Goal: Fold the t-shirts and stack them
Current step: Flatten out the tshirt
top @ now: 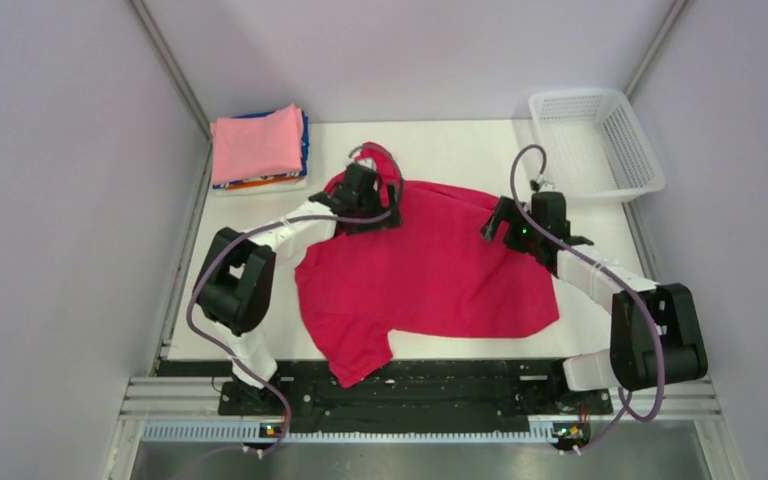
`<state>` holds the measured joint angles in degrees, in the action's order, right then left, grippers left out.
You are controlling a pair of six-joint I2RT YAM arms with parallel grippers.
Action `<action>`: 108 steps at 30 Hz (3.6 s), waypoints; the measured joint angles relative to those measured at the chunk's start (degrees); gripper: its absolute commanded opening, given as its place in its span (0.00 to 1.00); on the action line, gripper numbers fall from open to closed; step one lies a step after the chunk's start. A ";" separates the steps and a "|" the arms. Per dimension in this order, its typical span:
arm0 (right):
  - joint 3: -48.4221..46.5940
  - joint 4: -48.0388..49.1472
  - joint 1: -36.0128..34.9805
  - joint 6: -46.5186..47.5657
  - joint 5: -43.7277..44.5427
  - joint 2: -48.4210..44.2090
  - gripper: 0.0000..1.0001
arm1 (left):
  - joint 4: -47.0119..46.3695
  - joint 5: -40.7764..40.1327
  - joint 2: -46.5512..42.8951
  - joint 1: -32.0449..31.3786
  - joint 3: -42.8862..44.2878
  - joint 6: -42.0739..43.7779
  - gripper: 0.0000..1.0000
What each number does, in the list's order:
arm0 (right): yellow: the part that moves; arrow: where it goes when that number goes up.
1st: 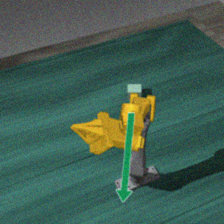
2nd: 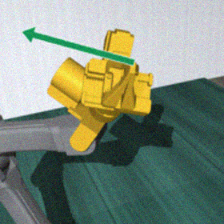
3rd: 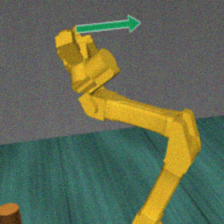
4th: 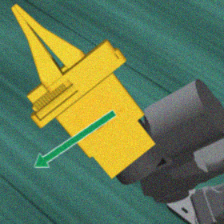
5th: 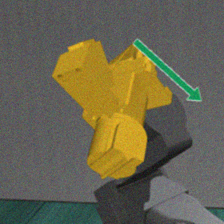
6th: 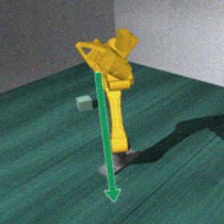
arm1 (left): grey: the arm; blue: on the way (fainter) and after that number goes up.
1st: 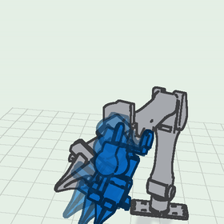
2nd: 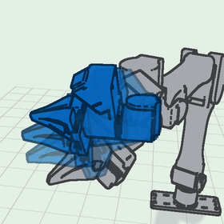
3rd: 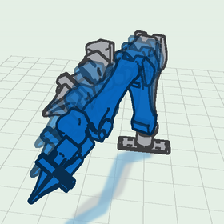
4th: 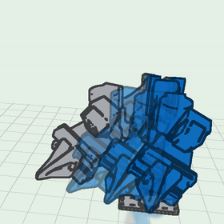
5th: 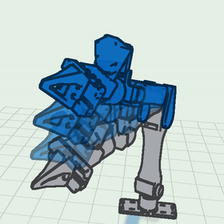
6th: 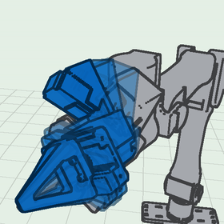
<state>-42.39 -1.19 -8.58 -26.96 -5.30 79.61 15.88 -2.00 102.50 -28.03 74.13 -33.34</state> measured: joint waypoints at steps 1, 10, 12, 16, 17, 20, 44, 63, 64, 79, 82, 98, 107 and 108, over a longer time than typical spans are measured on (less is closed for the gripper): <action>2.10 0.76 -1.11 -0.76 -0.59 -0.50 0.99 | 0.07 1.22 0.11 -1.14 -1.99 -0.85 0.99; 8.72 1.20 -13.66 -5.27 1.46 -0.92 0.99 | -2.69 4.22 -2.93 -1.16 -15.19 -7.65 0.99; 9.73 1.60 -15.17 -6.16 2.64 -1.57 0.99 | -2.99 2.97 -4.68 -1.07 -17.33 -8.44 0.99; 12.94 1.70 -19.26 -8.35 4.35 -5.16 0.99 | -0.81 -2.23 -10.14 -1.16 -22.88 -9.57 0.99; 13.94 1.53 -20.37 -8.94 4.28 -6.47 0.99 | 0.28 -3.61 -11.76 -1.18 -24.37 -9.88 0.99; 17.31 -0.20 -23.32 -10.78 2.86 -11.82 0.99 | 3.61 -6.88 -16.02 -1.16 -28.15 -10.58 0.99; 2.21 -2.47 -14.49 -8.52 13.05 -0.07 0.87 | 0.35 2.91 -13.49 -1.40 -20.90 -3.87 0.99; -10.23 2.03 -10.62 -4.72 19.30 16.22 0.00 | -0.15 2.34 -8.79 -1.49 -20.87 -1.86 0.99; -10.84 2.10 -10.23 -4.66 19.30 16.37 0.00 | -0.15 2.19 -8.72 -1.49 -20.87 -1.81 0.99; -12.22 3.48 -6.88 3.50 11.39 19.87 0.00 | -0.17 1.49 -8.33 -1.11 -20.48 -1.31 0.99; -11.15 2.54 -6.88 5.57 11.58 17.86 0.00 | -0.15 1.49 -8.33 -1.03 -20.48 -1.22 0.99; -2.21 -4.31 -12.44 -2.19 15.13 1.40 0.32 | -0.42 1.73 -8.37 -0.90 -20.61 -1.25 0.99; -4.74 -4.04 -12.59 -4.85 18.53 11.23 0.40 | -0.63 1.75 -8.59 -0.90 -20.87 -1.27 0.99; -5.84 -3.69 -12.59 -5.01 18.60 12.57 0.40 | -0.68 1.75 -8.61 -0.90 -20.92 -1.27 0.99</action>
<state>-48.23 -4.89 -21.17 -31.97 13.30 92.18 15.20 -0.25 93.89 -28.93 53.21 -34.61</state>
